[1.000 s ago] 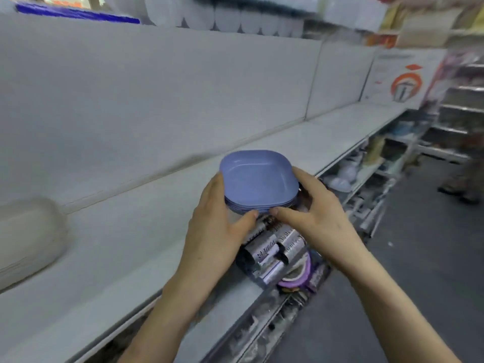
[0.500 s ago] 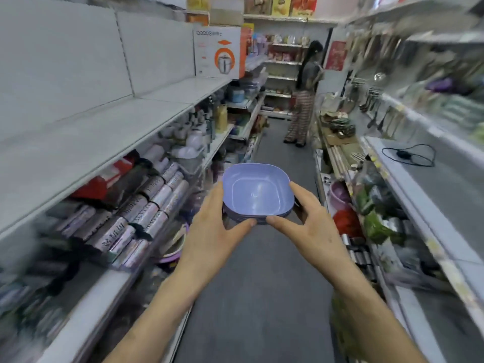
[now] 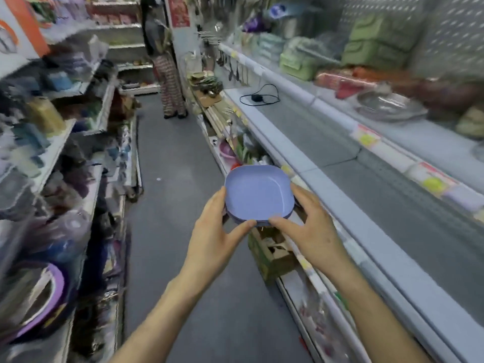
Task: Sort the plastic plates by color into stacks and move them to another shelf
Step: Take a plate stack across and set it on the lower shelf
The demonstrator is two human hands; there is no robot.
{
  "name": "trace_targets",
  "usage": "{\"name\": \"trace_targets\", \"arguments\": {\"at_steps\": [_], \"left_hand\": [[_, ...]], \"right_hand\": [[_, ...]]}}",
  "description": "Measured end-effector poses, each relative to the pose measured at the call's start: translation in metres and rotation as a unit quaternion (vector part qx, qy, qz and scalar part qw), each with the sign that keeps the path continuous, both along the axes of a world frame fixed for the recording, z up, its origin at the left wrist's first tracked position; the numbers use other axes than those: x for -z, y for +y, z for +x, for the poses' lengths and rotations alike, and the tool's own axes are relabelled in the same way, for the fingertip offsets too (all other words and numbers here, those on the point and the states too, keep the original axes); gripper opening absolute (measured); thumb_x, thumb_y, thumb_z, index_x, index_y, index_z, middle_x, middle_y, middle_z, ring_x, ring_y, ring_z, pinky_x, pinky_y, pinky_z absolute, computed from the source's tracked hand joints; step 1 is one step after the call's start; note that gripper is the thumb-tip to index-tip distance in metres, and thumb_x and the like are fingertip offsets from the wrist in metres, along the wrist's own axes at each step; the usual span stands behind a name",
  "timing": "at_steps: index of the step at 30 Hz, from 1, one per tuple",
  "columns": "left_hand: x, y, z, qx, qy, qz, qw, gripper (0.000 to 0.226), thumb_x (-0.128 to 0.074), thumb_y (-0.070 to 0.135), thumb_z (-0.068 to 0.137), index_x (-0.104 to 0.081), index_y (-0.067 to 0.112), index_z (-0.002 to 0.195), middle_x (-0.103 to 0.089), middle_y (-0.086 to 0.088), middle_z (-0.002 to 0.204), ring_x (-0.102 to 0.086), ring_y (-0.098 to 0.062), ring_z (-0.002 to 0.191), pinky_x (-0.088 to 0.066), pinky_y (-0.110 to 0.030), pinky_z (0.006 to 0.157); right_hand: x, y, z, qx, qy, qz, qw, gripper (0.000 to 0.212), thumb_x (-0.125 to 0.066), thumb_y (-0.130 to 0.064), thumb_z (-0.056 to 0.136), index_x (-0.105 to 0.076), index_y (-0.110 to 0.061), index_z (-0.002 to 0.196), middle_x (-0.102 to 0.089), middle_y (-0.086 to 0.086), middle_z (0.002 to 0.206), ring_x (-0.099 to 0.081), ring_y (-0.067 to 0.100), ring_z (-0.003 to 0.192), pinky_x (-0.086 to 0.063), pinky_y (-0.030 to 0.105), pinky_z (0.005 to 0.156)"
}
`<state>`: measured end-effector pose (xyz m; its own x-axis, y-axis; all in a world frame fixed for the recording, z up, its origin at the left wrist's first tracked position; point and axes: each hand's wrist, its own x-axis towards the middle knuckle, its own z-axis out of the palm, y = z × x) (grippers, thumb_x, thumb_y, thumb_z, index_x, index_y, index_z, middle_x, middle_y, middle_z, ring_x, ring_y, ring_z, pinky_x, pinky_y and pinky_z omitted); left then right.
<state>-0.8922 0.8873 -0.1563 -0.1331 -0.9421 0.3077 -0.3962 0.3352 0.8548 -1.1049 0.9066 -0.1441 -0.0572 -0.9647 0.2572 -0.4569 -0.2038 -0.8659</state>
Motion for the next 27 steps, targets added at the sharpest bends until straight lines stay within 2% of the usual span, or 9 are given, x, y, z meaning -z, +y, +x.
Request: {"name": "trace_targets", "arguments": {"at_steps": [3, 6, 9, 12, 19, 21, 25, 27], "left_hand": [[0.011, -0.026, -0.045, 0.076, -0.012, 0.005, 0.997, 0.084, -0.079, 0.046, 0.083, -0.038, 0.032, 0.155, -0.047, 0.019, 0.151, -0.049, -0.001, 0.136, -0.048, -0.033, 0.110], [0.023, -0.046, -0.091, 0.171, -0.019, 0.007, 0.985, 0.081, -0.080, 0.042, 0.085, -0.038, 0.039, 0.154, -0.047, 0.024, 0.148, -0.050, 0.001, 0.133, -0.050, -0.028, 0.105], [0.036, -0.054, -0.134, 0.256, -0.018, 0.028, 0.966, 0.081, -0.080, 0.042, 0.086, -0.036, 0.043, 0.153, -0.045, 0.022, 0.149, -0.052, -0.003, 0.132, -0.053, -0.036, 0.102], [0.050, -0.055, -0.174, 0.327, -0.021, 0.029, 0.944, 0.080, -0.080, 0.042, 0.086, -0.037, 0.041, 0.154, -0.045, 0.023, 0.149, -0.050, 0.002, 0.132, -0.053, -0.035, 0.103], [0.071, -0.022, -0.249, 0.470, -0.030, 0.031, 0.882, 0.077, -0.082, 0.038, 0.086, -0.041, 0.036, 0.150, -0.047, 0.016, 0.148, -0.051, -0.007, 0.134, -0.052, -0.039, 0.104], [0.077, -0.007, -0.267, 0.499, -0.035, 0.036, 0.865, 0.075, -0.083, 0.034, 0.085, -0.043, 0.036, 0.149, -0.047, 0.017, 0.147, -0.052, -0.005, 0.132, -0.052, -0.035, 0.104], [0.087, 0.028, -0.300, 0.534, -0.038, 0.050, 0.843, 0.075, -0.085, 0.025, 0.083, -0.047, 0.034, 0.146, -0.050, 0.020, 0.141, -0.054, -0.001, 0.128, -0.050, -0.023, 0.102], [0.092, 0.045, -0.316, 0.543, -0.038, 0.057, 0.837, 0.074, -0.086, 0.026, 0.082, -0.047, 0.034, 0.145, -0.051, 0.019, 0.141, -0.055, -0.002, 0.126, -0.049, -0.021, 0.101]], "right_hand": [[0.015, 0.007, -0.039, 0.082, -0.013, 0.011, 0.996, 0.076, -0.082, -0.039, 0.084, -0.043, -0.045, 0.148, -0.044, -0.025, 0.144, -0.047, -0.004, 0.132, -0.046, 0.032, 0.107], [0.032, 0.019, -0.074, 0.167, -0.024, 0.021, 0.985, 0.080, -0.083, -0.047, 0.079, -0.043, -0.045, 0.149, -0.043, -0.021, 0.146, -0.050, 0.001, 0.132, -0.047, 0.040, 0.110], [0.047, 0.045, -0.102, 0.238, -0.030, 0.033, 0.970, 0.078, -0.081, -0.053, 0.076, -0.045, -0.049, 0.145, -0.043, -0.020, 0.144, -0.050, 0.001, 0.131, -0.046, 0.040, 0.111], [0.058, 0.071, -0.125, 0.308, -0.021, 0.049, 0.950, 0.078, -0.085, -0.041, 0.080, -0.045, -0.044, 0.147, -0.043, -0.017, 0.142, -0.051, 0.002, 0.129, -0.046, 0.038, 0.111], [0.081, 0.148, -0.151, 0.450, -0.044, 0.048, 0.891, 0.080, -0.088, -0.033, 0.079, -0.046, -0.039, 0.148, -0.042, -0.018, 0.138, -0.053, 0.004, 0.127, -0.046, 0.036, 0.110], [0.087, 0.171, -0.155, 0.481, -0.044, 0.047, 0.874, 0.080, -0.088, -0.034, 0.078, -0.047, -0.040, 0.147, -0.042, -0.016, 0.138, -0.054, 0.003, 0.125, -0.047, 0.036, 0.109], [0.094, 0.215, -0.168, 0.519, -0.061, 0.045, 0.852, 0.083, -0.082, -0.052, 0.069, -0.050, -0.038, 0.145, -0.044, -0.014, 0.137, -0.057, 0.006, 0.123, -0.050, 0.037, 0.107], [0.097, 0.234, -0.180, 0.524, -0.070, 0.041, 0.848, 0.078, -0.082, -0.053, 0.066, -0.053, -0.046, 0.138, -0.046, -0.014, 0.136, -0.058, 0.007, 0.122, -0.050, 0.036, 0.106]]}}
